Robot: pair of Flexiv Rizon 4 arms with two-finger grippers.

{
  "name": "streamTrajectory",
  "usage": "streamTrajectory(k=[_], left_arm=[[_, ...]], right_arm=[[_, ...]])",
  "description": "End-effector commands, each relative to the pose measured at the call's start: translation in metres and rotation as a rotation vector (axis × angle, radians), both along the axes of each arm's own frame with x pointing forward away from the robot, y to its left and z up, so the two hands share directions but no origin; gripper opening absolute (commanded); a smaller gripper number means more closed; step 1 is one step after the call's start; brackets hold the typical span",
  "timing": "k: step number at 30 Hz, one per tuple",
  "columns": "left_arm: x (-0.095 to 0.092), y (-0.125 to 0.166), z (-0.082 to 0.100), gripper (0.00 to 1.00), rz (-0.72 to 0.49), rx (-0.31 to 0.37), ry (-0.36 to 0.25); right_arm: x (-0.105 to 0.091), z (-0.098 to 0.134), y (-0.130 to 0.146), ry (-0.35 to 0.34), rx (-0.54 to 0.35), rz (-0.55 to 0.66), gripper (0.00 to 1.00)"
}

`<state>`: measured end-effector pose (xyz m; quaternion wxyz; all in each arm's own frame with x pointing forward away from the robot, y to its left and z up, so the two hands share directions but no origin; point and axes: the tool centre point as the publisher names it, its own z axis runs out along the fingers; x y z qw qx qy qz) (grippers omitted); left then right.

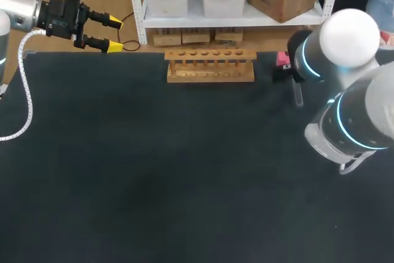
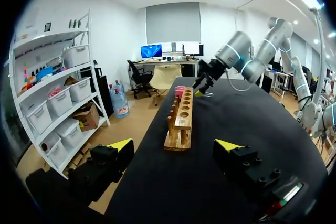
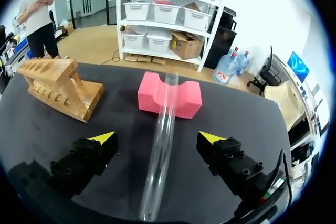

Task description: Grasp the test tube, adjust it, and insert it.

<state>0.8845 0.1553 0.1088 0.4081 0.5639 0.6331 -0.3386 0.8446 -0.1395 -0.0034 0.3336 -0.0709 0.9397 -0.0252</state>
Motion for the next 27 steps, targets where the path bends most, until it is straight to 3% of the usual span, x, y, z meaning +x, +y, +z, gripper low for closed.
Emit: streamTrajectory(k=[1, 3, 4, 6, 27], left_arm=[[-0.001, 0.0, 0.0, 1.0, 0.001, 0.0, -0.002], [-0.001, 0.0, 0.0, 1.0, 0.001, 0.0, -0.002], [-0.001, 0.0, 0.0, 1.0, 0.001, 0.0, -0.002], [-0.001, 0.0, 0.0, 1.0, 0.001, 0.0, -0.002], [-0.001, 0.0, 0.0, 1.0, 0.001, 0.0, -0.002]], right_arm=[[0.008, -0.001, 0.0, 0.03, 0.033, 0.028, 1.0], [0.01, -0.003, 0.001, 0.036, 0.037, 0.031, 0.82], [0.011, -0.004, 0.001, 0.038, 0.029, 0.033, 0.8], [0.01, -0.003, 0.002, 0.037, 0.026, 0.033, 0.49], [0.011, -0.016, -0.003, 0.063, 0.012, 0.016, 0.43]])
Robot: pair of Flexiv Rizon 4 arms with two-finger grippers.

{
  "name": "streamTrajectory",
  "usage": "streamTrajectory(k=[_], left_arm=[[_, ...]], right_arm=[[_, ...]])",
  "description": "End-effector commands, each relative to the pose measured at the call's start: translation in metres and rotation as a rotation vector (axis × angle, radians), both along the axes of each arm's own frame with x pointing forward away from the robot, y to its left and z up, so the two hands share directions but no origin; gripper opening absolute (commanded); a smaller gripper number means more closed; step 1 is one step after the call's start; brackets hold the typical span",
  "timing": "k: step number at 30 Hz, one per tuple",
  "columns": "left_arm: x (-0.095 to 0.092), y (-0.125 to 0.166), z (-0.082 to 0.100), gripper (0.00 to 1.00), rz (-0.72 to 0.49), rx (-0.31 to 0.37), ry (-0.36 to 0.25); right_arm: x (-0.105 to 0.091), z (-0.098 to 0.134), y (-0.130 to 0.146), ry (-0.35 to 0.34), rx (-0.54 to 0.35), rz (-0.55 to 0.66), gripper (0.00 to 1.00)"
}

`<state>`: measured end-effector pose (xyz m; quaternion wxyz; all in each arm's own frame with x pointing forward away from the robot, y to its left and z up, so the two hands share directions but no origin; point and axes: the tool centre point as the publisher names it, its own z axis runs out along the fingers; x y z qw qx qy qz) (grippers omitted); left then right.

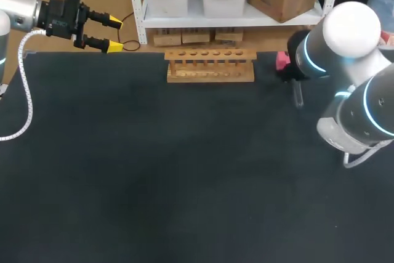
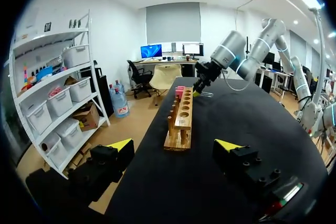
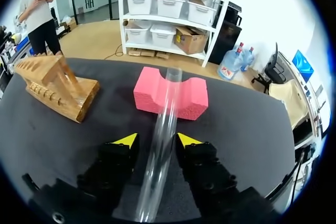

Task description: Grasp the test tube, adjust it, and insert it.

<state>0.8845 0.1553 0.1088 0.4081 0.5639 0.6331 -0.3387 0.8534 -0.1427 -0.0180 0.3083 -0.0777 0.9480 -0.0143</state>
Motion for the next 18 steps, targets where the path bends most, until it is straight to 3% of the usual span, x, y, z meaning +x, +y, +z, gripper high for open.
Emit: streamTrajectory(k=[1, 10, 17, 18], left_arm=[[-0.0006, -0.0001, -0.0004, 1.0, 0.001, 0.0, -0.002], [-0.0006, -0.0001, -0.0004, 1.0, 0.001, 0.0, -0.002], [-0.0006, -0.0001, -0.0004, 1.0, 0.001, 0.0, -0.002], [-0.0006, -0.0001, -0.0004, 1.0, 0.001, 0.0, -0.002]], right_arm=[[0.0024, -0.002, -0.0003, 0.01, -0.001, -0.002, 0.42], [0.0022, -0.0039, -0.0016, 0.017, -0.011, -0.01, 0.27], [0.0012, -0.0016, -0.0035, 0.02, -0.018, -0.016, 0.22], [0.0006, -0.0012, -0.0037, 0.021, -0.019, -0.017, 0.17]])
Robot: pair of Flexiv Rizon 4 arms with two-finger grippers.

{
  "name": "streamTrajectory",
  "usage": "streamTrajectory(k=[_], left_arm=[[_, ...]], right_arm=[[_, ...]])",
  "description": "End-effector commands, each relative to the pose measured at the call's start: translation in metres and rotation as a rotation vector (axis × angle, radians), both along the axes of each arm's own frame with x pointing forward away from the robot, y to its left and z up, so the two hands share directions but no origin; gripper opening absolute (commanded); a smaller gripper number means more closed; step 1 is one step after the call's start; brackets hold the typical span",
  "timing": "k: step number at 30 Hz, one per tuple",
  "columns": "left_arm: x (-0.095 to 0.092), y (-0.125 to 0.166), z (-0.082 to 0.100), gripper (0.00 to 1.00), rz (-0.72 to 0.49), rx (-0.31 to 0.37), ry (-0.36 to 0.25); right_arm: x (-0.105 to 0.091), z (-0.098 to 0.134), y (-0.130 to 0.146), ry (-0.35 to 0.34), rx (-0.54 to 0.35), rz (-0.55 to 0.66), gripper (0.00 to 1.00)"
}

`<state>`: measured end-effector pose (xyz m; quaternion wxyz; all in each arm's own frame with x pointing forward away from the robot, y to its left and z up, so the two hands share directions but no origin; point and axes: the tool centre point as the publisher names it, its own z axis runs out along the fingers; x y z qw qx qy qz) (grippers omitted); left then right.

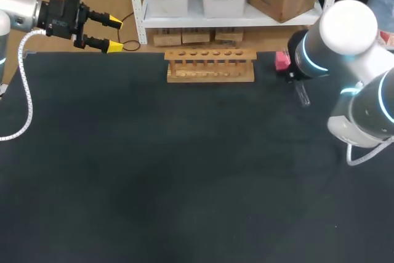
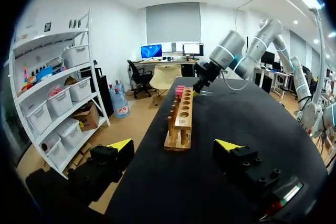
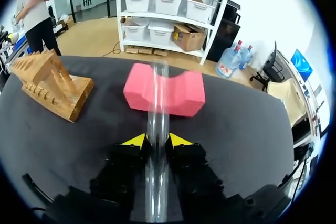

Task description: Grasp the test tube, adjust it, and insert it.

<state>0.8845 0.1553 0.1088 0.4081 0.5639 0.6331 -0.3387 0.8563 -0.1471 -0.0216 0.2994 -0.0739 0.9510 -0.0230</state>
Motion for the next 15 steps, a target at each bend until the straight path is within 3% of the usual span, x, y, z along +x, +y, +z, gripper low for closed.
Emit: streamTrajectory(k=[1, 5, 15], left_arm=[[-0.001, 0.0, 0.0, 1.0, 0.001, 0.0, -0.002], [-0.001, 0.0, 0.0, 1.0, 0.001, 0.0, -0.002], [-0.001, 0.0, 0.0, 1.0, 0.001, 0.0, -0.002]], right_arm=[[-0.003, 0.003, 0.001, 0.005, -0.004, -0.006, 0.11], [-0.006, 0.005, -0.001, 0.016, -0.006, -0.028, 0.0], [-0.015, 0.016, -0.007, 0.024, -0.001, -0.101, 0.0]])
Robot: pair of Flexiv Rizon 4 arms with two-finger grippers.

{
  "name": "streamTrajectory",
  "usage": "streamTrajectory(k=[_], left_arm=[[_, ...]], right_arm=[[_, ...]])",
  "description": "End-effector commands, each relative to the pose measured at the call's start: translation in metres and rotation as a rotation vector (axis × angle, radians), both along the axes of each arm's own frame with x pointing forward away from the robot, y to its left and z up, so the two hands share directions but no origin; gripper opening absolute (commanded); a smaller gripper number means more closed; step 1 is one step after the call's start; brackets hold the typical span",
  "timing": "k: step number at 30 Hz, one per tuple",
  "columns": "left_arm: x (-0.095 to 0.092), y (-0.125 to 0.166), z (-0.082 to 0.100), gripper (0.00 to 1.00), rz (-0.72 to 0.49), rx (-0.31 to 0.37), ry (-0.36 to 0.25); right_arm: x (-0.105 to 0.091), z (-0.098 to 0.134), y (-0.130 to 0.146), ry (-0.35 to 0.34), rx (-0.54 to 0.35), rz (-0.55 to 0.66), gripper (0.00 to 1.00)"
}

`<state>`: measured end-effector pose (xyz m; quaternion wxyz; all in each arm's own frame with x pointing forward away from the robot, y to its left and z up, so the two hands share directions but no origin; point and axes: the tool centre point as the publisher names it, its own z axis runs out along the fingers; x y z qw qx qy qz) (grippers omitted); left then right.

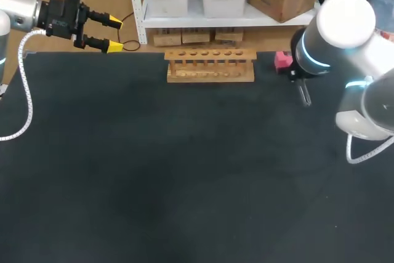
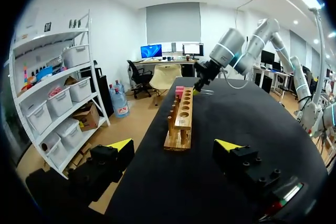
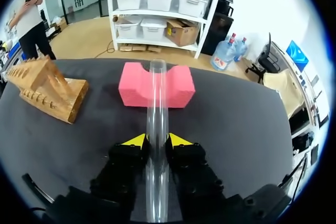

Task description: Grasp the test tube, adjust it, and insert it.

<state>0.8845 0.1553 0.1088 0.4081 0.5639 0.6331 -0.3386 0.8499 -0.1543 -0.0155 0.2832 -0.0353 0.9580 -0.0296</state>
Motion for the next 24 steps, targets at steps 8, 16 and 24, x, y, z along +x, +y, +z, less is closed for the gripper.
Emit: streamTrajectory(k=[8, 16, 24], left_arm=[[-0.001, 0.0, 0.0, 1.0, 0.001, 0.0, -0.002], [-0.001, 0.0, 0.0, 1.0, 0.001, 0.0, -0.002], [-0.001, 0.0, 0.0, 1.0, 0.001, 0.0, -0.002]], right_arm=[[-0.023, 0.039, 0.0, -0.027, -0.025, -0.092, 0.0], [-0.035, 0.076, 0.009, -0.073, -0.031, -0.153, 0.0], [-0.054, 0.109, 0.031, -0.111, -0.037, -0.165, 0.0]])
